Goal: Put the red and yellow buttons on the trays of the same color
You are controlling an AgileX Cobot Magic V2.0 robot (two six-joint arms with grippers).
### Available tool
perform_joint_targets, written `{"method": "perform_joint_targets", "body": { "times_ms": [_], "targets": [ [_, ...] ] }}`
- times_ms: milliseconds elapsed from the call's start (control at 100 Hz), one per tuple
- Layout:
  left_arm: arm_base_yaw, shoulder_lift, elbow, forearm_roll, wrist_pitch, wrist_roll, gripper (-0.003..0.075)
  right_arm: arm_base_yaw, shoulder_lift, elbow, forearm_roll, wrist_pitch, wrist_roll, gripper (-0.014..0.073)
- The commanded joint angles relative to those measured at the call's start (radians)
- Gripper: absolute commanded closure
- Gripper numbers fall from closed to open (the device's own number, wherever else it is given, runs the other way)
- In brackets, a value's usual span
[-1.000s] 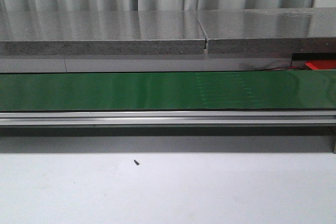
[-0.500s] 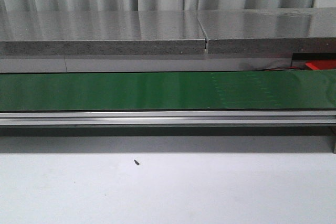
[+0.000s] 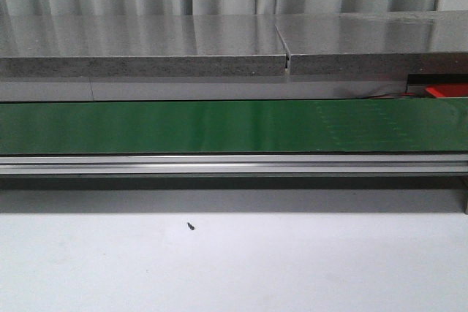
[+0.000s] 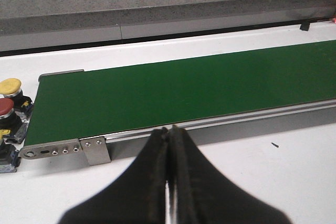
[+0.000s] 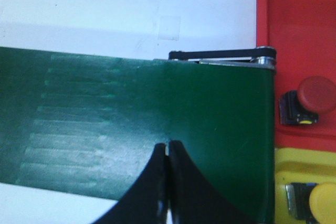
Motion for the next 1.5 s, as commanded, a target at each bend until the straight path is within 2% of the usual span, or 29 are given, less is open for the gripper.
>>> {"method": "perform_joint_targets", "body": {
  "times_ms": [0,320,520,790,1010,1250,1370,1490],
  "targets": [
    [-0.007,0.012,-0.025,-0.012,-0.069,-0.012,0.0739,0.004,-0.086,0.035,0.022,-0.076,-0.009,0.0656],
    [-0.007,0.012,-0.025,-0.012,-0.069,-0.012,0.0739,0.004,-0.345,0.293,0.028,-0.174,-0.01,0.0656],
    [-0.007,0.012,-0.025,-0.012,-0.069,-0.012,0.0739,0.004,-0.521,0.412,0.029,-0.182,-0.01,0.0658],
    [-0.007,0.012,-0.025,-0.012,-0.069,-0.012,0.0739,0.004,-0.749,0.499,0.03,-0.154,-0.01,0.0658],
    [-0.007,0.012,-0.025,-0.016,-0.063,-0.012,0.0739,0.004,-0.811,0.503,0.035,-0.139,-0.01,0.0658],
    [-0.007,0.129,-0.03,0.115,-0.1,-0.191,0.0739,0.004,-0.811,0.503,0.035,-0.131,-0.01,0.0661],
    [-0.007,0.248,-0.039,0.124,-0.117,-0.212,0.0739,0.004,-0.811,0.503,0.035,-0.131,-0.01,0.0661],
    [0.014,0.375,-0.039,0.139,-0.178,-0.312,0.0738,0.004,-0.811,0.503,0.035,-0.131,-0.01,0.0661]
  ]
}}
